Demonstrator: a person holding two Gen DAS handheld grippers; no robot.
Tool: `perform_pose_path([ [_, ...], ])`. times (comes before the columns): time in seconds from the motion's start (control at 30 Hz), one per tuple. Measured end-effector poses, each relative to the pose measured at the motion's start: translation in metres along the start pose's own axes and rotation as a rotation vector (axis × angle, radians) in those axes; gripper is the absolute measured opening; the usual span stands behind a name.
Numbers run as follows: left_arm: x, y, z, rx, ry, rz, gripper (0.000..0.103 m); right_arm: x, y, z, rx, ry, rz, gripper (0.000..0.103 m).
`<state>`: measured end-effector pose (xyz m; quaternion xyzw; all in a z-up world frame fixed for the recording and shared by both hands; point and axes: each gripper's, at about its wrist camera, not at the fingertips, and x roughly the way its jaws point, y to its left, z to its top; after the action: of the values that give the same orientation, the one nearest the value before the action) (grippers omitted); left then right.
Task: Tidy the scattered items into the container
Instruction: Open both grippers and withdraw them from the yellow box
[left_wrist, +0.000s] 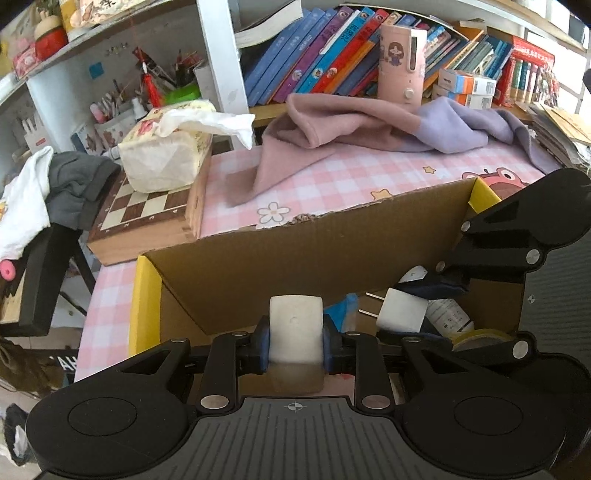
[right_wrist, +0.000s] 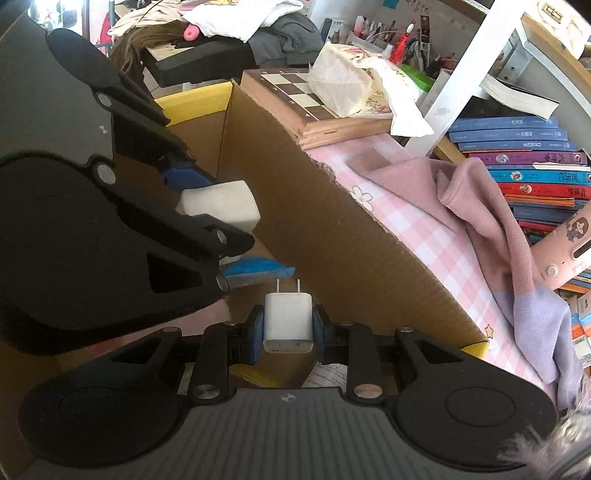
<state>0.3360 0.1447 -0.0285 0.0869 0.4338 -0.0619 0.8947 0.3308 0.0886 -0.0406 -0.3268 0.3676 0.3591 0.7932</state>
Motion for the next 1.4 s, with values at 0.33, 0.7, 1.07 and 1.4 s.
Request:
perform_pose_path([
  [0.33, -0.023, 0.005, -0.001, -0.053, -0.074, 0.02, 0.077, -0.022, 0.004, -0.007, 0.04, -0.065, -0.025, 0.054],
  [0.7, -0.086, -0.017, -0.006, -0.023, -0.214, 0.061, 0.094, -0.083, 0.019, -0.021, 0.053, -0.188, -0.041, 0.065],
  [1.07, -0.149, -0.043, -0.038, -0.02, -0.34, 0.096, 0.096, -0.143, 0.041, -0.053, 0.067, -0.322, -0.149, 0.068],
  [1.4, -0.189, -0.059, -0.078, -0.032, -0.386, 0.112, 0.101, -0.188, 0.059, -0.093, 0.156, -0.389, -0.224, 0.068],
])
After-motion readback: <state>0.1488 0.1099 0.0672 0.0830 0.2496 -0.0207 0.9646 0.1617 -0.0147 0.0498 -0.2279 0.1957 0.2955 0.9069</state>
